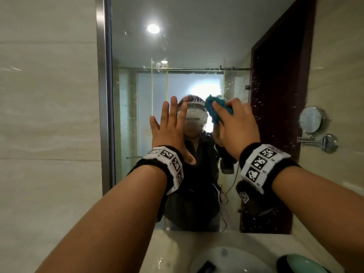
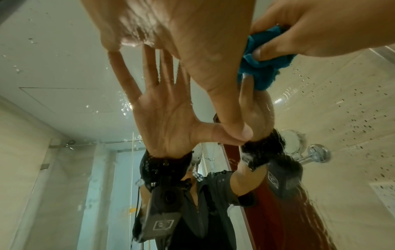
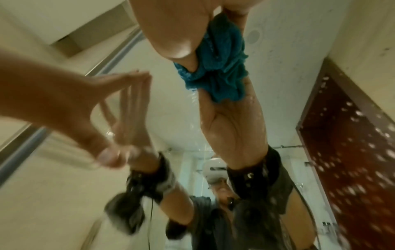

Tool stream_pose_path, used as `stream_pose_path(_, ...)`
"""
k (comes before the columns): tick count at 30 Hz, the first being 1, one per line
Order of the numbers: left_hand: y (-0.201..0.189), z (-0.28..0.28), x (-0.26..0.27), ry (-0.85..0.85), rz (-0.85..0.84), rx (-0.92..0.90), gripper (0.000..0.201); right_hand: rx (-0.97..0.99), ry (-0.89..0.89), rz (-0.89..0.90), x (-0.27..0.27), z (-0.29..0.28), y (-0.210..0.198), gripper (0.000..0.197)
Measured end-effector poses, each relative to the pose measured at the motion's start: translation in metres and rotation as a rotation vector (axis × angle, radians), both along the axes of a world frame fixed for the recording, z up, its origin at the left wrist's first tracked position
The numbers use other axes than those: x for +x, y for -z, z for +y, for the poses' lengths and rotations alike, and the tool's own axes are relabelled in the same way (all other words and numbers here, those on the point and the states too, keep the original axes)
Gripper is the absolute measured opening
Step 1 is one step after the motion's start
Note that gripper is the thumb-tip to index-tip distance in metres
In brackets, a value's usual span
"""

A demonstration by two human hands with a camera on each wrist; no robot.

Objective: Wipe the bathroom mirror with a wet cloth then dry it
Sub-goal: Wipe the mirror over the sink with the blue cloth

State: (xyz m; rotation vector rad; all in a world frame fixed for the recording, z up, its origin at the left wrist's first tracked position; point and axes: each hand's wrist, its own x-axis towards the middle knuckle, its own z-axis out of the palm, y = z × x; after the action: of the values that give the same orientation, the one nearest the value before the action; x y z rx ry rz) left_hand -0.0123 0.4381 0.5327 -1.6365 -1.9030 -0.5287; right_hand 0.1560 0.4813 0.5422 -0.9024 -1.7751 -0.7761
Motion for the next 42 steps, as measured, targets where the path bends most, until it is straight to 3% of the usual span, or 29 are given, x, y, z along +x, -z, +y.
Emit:
stream_pose_path(4, 0.000, -0.002, 0.001, 0.007, -0.006, 0.003, 0.155, 0.078, -0.008, -0.303, -0.003, 0.000, 0.039, 0.068)
stream_pose_path(6, 0.000, -0.002, 0.001, 0.005, -0.003, 0.000, 0.154, 0.118, -0.028, -0.373, 0.003, 0.002, 0.033, 0.065)
stream_pose_path(8, 0.000, -0.002, 0.000, 0.007, -0.006, -0.006, 0.154, 0.094, -0.045, -0.311, 0.007, 0.002, 0.012, 0.058)
stream_pose_path(11, -0.001, -0.003, 0.001, 0.008, -0.010, -0.019, 0.154, 0.059, -0.050, -0.044, 0.012, 0.007, -0.025, 0.043)
stream_pose_path(13, -0.001, -0.004, 0.002, 0.008, -0.010, -0.023, 0.154, 0.061, -0.026, 0.035, 0.008, 0.009, -0.032, 0.043)
stream_pose_path(16, -0.002, -0.005, 0.003, 0.000, -0.017, -0.030, 0.154, 0.083, -0.013, -0.004, -0.001, 0.005, -0.011, 0.054)
stream_pose_path(19, -0.004, -0.010, 0.004, -0.001, -0.019, -0.039, 0.151, 0.106, -0.012, -0.172, -0.001, 0.003, 0.020, 0.064)
stream_pose_path(23, -0.020, -0.022, 0.012, 0.012, -0.039, 0.049, 0.129, 0.174, -0.032, -0.349, 0.012, 0.008, 0.018, 0.066)
stream_pose_path(25, -0.036, -0.020, 0.014, 0.003, -0.028, 0.120, 0.125, 0.144, -0.036, -0.264, 0.019, 0.011, -0.002, 0.061)
stream_pose_path(29, -0.073, -0.012, 0.020, -0.032, 0.099, 0.128, 0.138, 0.072, -0.047, -0.047, 0.032, 0.013, -0.052, 0.045)
stream_pose_path(34, -0.094, 0.009, 0.026, -0.013, 0.119, 0.069, 0.152, 0.101, 0.006, -0.037, 0.026, 0.014, -0.054, 0.053)
stream_pose_path(38, -0.090, 0.022, 0.026, -0.037, 0.112, 0.058, 0.162, 0.211, 0.028, -0.134, 0.028, 0.021, -0.048, 0.062)
stream_pose_path(42, -0.089, 0.024, 0.022, -0.023, 0.114, 0.082, 0.163, 0.203, -0.007, -0.191, 0.036, 0.024, -0.066, 0.052)
